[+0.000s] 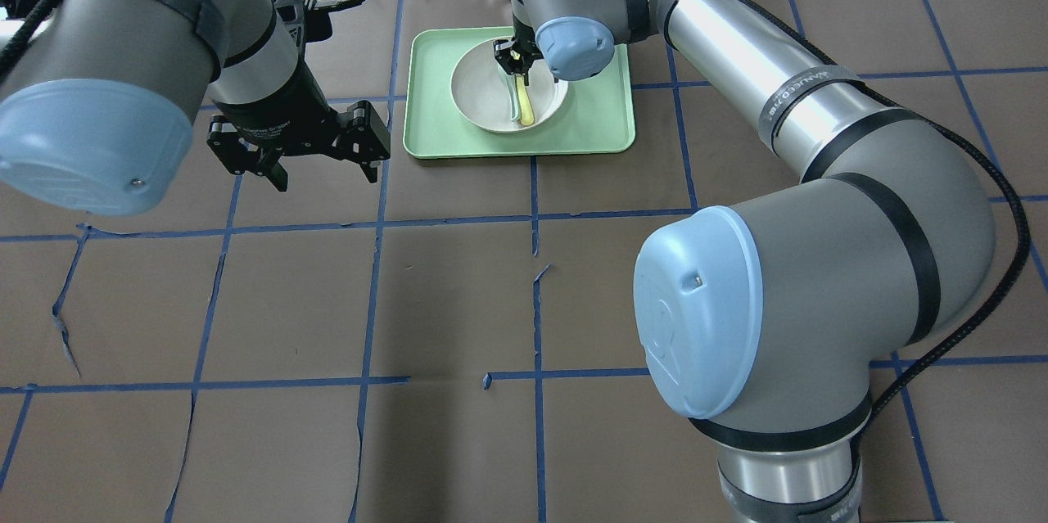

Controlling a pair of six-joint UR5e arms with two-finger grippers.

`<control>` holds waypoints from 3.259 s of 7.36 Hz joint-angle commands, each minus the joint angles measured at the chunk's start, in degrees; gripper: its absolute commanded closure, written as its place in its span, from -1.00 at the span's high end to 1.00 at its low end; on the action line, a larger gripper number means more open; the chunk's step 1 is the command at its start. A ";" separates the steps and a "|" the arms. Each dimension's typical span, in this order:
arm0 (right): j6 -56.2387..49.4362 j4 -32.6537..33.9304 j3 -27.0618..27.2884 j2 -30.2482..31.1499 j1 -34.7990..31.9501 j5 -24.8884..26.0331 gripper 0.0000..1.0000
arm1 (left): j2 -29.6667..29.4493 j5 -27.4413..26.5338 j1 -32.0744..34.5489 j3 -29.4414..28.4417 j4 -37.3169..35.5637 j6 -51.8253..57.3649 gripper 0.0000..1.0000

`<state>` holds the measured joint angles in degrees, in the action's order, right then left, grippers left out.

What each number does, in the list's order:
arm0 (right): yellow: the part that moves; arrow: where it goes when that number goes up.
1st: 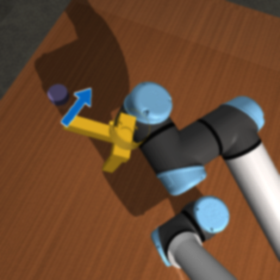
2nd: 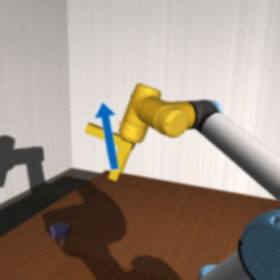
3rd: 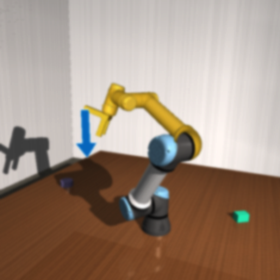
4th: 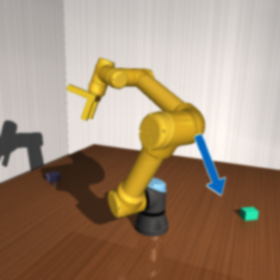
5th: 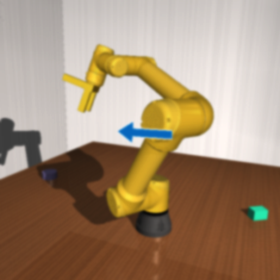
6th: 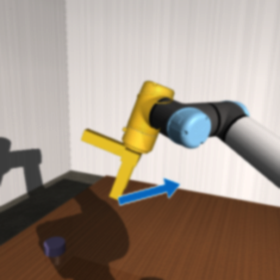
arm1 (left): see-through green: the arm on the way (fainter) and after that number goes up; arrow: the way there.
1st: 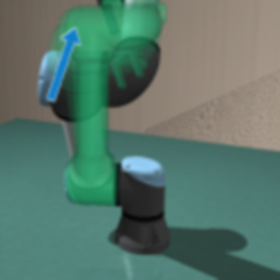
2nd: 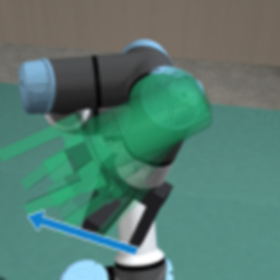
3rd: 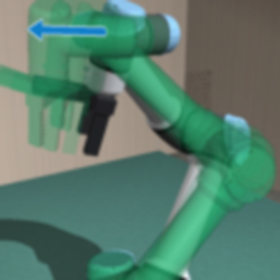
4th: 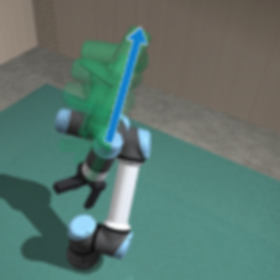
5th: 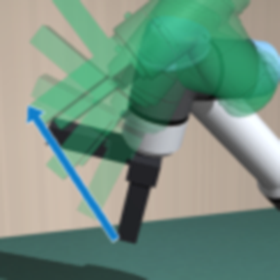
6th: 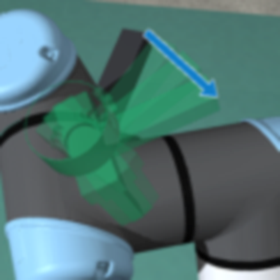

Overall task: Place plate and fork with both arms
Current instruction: 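Reach the right gripper over the plate above the yellow fork, then lower the right gripper and close it on the yellow fork handle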

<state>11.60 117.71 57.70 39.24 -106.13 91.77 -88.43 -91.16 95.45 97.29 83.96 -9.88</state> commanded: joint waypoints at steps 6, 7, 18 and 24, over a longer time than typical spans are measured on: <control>0.09 2.97 0.13 -1.97 -0.04 -0.19 0.04 | 0.27 -0.07 0.00 -0.17 -0.11 0.21 1.00; 0.18 2.97 0.04 -2.24 -0.04 -0.27 0.03 | 0.10 -0.07 0.00 -0.08 -0.11 0.21 1.00; 1.32 2.97 0.39 -2.50 -0.40 0.16 -0.33 | 0.10 -0.07 0.00 -0.17 -0.11 0.21 1.00; 0.80 2.79 1.88 -1.19 -0.40 -0.36 -0.18 | -0.08 -0.07 0.00 -0.26 -0.20 0.21 1.00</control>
<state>12.65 120.64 59.00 37.32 -106.53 91.56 -88.49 -91.23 95.45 97.03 83.81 -9.67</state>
